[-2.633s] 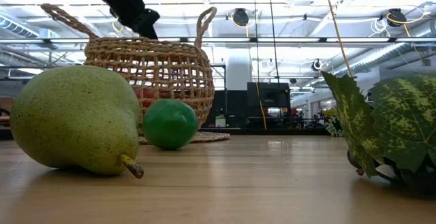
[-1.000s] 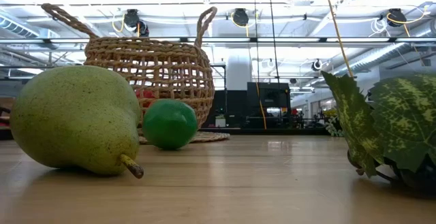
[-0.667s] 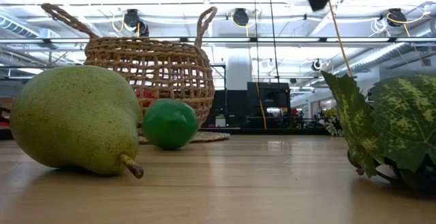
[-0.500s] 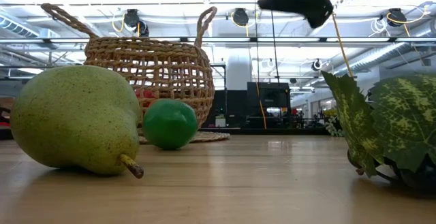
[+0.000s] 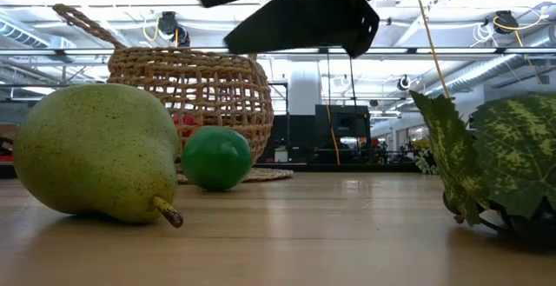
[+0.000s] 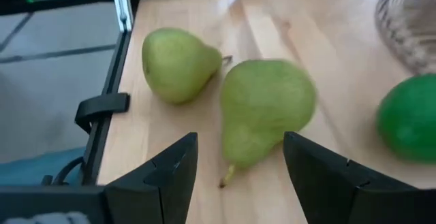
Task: Build produce basket
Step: Put the top pear into the basket
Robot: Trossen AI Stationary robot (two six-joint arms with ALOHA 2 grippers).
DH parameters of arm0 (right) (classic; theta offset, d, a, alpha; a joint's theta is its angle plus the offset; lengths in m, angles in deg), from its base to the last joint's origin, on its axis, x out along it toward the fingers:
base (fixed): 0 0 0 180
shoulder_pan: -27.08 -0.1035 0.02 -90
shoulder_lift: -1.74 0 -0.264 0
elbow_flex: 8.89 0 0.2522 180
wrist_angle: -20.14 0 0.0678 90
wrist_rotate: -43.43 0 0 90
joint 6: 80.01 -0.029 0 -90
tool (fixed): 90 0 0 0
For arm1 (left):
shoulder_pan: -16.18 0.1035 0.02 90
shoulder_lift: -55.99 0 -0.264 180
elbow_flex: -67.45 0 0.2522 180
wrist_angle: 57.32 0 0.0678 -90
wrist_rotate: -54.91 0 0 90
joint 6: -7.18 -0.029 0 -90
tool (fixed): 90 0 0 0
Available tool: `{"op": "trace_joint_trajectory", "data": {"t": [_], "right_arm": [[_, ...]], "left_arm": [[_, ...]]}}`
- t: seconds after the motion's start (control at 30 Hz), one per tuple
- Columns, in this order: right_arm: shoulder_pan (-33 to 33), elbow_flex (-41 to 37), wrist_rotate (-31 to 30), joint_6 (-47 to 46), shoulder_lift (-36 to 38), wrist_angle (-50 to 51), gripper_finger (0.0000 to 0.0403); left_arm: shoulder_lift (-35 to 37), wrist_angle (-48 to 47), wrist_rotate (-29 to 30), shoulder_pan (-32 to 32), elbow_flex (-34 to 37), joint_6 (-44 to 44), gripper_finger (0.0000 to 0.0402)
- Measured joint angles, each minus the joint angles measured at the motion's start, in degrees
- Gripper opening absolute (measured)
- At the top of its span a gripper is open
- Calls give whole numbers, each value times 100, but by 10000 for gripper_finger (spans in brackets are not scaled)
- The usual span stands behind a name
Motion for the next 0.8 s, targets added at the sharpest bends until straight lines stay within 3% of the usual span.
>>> {"op": "trace_joint_trajectory", "data": {"t": [0.17, 0.8], "right_arm": [[-110, 500, 5, -305, -471, 391, 210], [-37, 516, 280, -541, -1222, -206, 210]], "left_arm": [[-362, -19, -2, 34, 2, 127, 149], [-540, -319, -17, 120, 2, 783, 149]]}}
